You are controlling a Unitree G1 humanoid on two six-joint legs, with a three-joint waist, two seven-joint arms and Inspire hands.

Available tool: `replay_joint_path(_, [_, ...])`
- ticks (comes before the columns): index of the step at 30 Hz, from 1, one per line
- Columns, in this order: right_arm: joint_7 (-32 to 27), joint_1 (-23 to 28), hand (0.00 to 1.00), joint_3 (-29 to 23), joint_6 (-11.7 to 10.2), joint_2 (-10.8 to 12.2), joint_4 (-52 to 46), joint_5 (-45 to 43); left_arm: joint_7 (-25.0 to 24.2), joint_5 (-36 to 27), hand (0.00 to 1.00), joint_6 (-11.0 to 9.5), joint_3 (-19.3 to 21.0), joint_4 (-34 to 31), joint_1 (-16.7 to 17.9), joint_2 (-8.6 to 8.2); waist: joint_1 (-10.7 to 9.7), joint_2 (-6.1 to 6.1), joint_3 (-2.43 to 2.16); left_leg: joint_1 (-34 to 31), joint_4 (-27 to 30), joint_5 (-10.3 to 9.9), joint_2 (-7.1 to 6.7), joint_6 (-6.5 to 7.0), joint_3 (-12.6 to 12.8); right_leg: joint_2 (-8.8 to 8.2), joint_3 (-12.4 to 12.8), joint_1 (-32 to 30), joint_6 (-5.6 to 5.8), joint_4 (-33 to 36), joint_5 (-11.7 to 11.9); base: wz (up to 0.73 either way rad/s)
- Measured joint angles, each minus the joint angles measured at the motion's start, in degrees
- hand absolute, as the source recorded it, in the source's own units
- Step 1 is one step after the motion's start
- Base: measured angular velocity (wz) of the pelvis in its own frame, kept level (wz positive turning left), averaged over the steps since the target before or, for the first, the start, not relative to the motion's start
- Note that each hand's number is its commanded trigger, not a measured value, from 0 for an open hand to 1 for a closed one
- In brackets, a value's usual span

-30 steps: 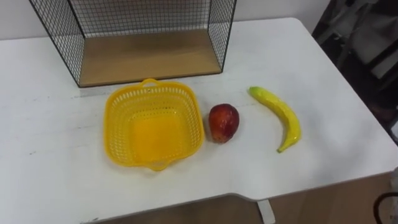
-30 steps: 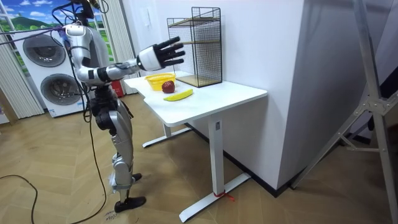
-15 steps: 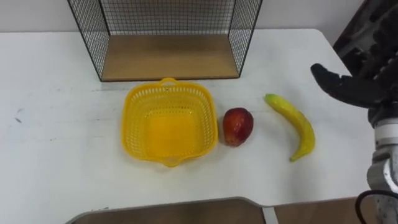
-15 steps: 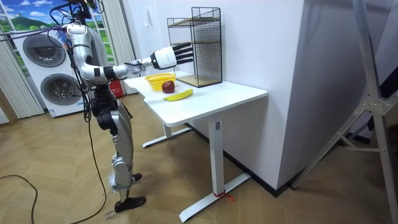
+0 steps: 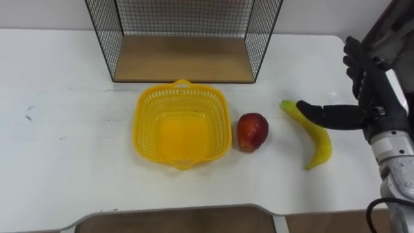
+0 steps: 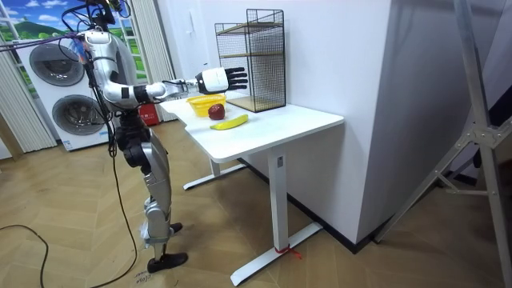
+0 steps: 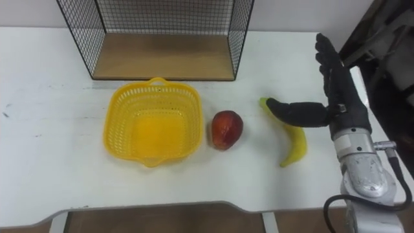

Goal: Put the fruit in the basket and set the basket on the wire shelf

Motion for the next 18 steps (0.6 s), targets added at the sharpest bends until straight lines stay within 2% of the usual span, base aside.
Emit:
replay_joint_path(4, [2.5, 0.0, 0.00, 0.1, 0.9, 0.0, 0.0, -1.4, 0.0, 0.8, 0.00, 0.4, 0.0, -0.1, -0.8, -0.01, 0.3, 0.03, -0.21, -0.9, 0.2, 0.0, 0.12, -0.01, 0.0, 0.00, -0.5, -0.6, -0.08, 0.0, 0.0, 0.05])
replay_joint_path(11, [5.0, 0.0, 0.00, 1.2, 1.0, 0.0, 0.8, -1.9, 0.2, 0.8, 0.00, 0.4, -0.1, -0.1, -1.7, 0.20, 0.3, 0.23, -0.35, -1.3, 0.4, 0.0, 0.10, 0.01, 0.0, -0.02, -0.4, -1.1, -0.08, 0.0, 0.2, 0.00])
replay_joint_path(18, [8.1, 1.3, 0.00, 5.5, 1.2, 0.0, 1.1, -3.9, 0.5, 0.5, 0.00, 0.3, -0.9, -0.1, -2.3, 0.43, 0.3, 0.22, -0.31, -0.7, -0.3, 0.1, 0.06, -0.02, 0.2, -0.08, -0.5, -0.8, -0.07, -0.1, 0.2, 0.00])
